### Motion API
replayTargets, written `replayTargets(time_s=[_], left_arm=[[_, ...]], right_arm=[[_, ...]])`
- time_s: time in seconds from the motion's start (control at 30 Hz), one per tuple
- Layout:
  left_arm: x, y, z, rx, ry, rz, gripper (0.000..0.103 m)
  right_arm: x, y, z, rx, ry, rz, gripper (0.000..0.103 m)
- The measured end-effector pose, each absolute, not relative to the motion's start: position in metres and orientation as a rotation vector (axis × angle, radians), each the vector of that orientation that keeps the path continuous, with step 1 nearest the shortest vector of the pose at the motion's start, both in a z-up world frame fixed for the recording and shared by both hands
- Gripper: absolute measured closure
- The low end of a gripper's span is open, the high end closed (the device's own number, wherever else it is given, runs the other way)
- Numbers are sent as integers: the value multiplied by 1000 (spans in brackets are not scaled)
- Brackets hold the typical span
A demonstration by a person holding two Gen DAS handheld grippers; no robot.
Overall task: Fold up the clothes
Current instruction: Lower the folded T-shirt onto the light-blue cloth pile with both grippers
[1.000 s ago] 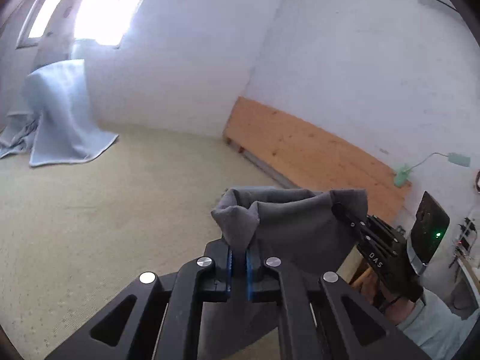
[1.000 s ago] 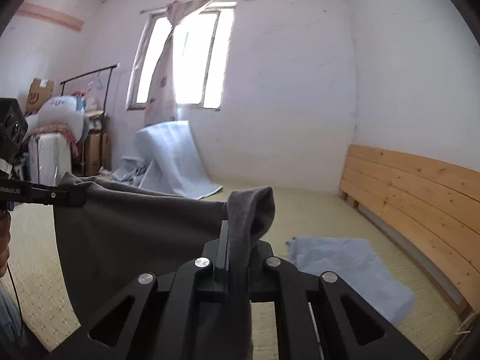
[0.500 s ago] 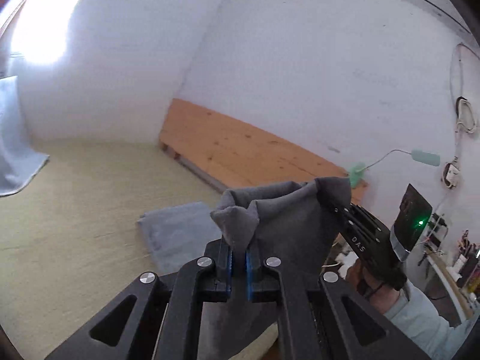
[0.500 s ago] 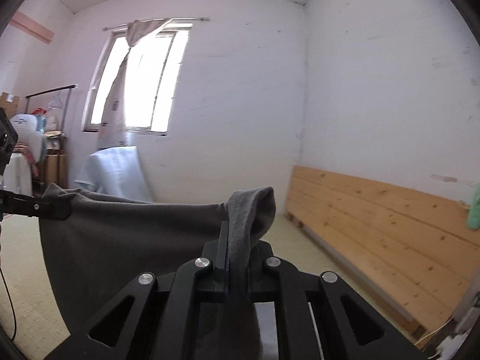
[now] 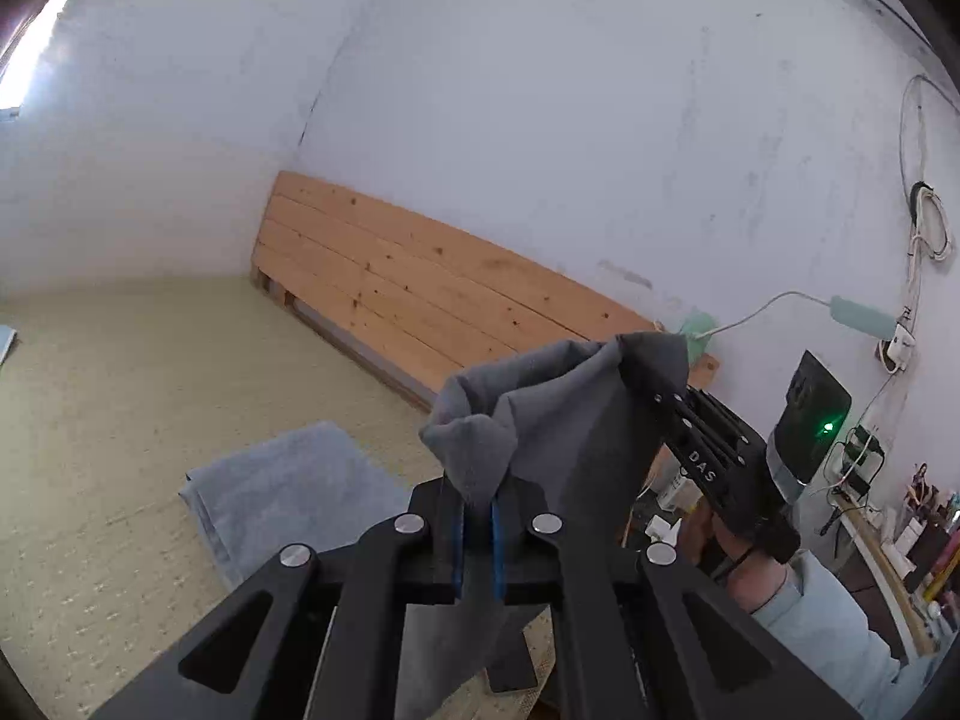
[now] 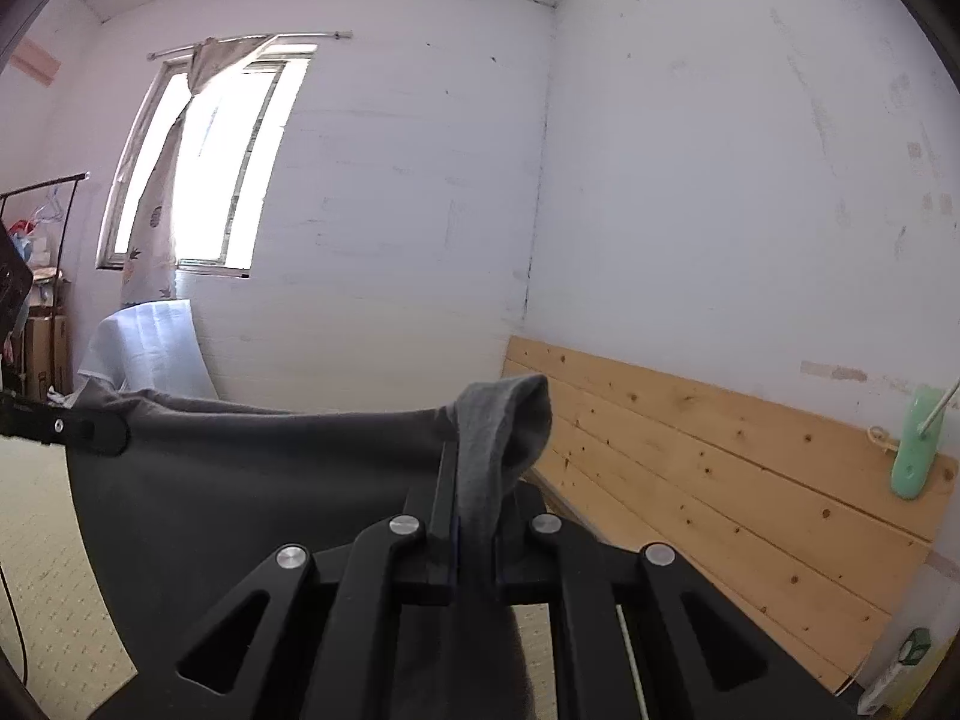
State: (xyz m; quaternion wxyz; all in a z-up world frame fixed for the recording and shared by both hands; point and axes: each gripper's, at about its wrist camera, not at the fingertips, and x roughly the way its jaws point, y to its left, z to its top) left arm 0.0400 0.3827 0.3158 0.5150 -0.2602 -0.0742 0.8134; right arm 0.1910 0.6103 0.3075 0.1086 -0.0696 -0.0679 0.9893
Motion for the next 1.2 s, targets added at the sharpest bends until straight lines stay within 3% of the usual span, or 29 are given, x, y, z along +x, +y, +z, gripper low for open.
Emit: replayTargets(time_s=[0.57,1.07,1.13,1.17,1.2], left_arm=[[-100,413,234,-852,-258,2062,98],[-228,443,99,-1150,-230,2182,95],[-236,443,88,-1164,-225,2191,89],[-240,442,83,-1171,-220,2195,85],[-243,442,79,-1177,-219,2202,76]], right_arm=[[48,665,245,-482,-196,2934,97],[-134,682,142,-1007,-256,2895,96],[-146,682,132,-1028,-257,2889,95],[-151,682,128,-1037,-249,2878,90],[-155,682,124,-1045,-240,2866,87]])
